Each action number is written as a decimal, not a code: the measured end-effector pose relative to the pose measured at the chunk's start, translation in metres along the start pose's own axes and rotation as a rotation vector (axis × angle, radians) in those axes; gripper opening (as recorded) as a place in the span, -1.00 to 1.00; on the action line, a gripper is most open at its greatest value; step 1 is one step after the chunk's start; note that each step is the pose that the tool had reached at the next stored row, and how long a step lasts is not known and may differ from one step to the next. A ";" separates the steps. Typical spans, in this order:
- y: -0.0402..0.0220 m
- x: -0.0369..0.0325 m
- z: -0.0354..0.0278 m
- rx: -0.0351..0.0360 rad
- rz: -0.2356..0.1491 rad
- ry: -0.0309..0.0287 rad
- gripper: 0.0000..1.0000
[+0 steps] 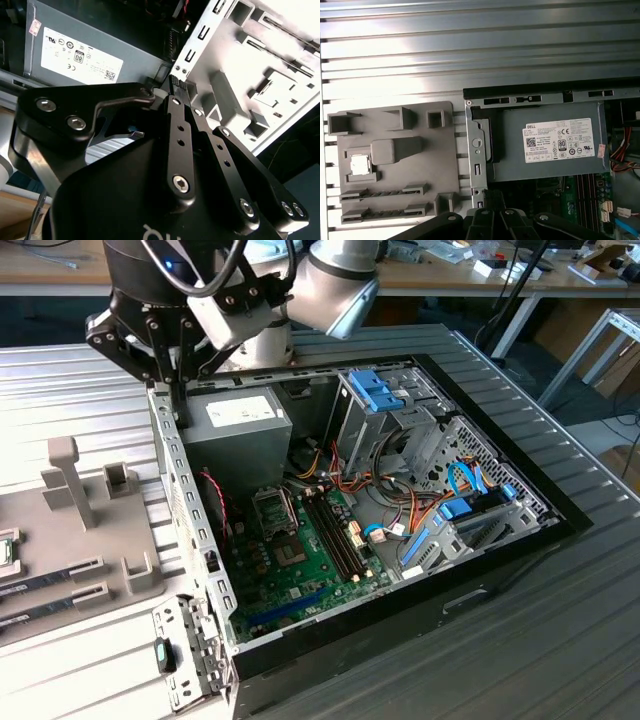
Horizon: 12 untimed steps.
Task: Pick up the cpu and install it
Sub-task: 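Reach for the cpu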
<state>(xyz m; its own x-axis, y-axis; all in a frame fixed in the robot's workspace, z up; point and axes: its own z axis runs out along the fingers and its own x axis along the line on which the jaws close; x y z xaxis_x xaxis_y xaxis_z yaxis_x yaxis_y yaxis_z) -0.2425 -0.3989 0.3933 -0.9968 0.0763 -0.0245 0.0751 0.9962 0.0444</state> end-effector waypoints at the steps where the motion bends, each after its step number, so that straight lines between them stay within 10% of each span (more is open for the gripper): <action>1: -0.0001 0.0012 -0.0001 0.0001 0.000 0.0000 -0.79; 12: -0.0018 0.0232 -0.0007 0.0000 0.000 0.0000 -0.79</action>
<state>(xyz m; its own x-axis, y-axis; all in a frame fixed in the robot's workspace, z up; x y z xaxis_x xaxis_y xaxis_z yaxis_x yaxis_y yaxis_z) -0.2658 -0.3989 0.3933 -0.9968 0.0763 -0.0245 0.0751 0.9962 0.0444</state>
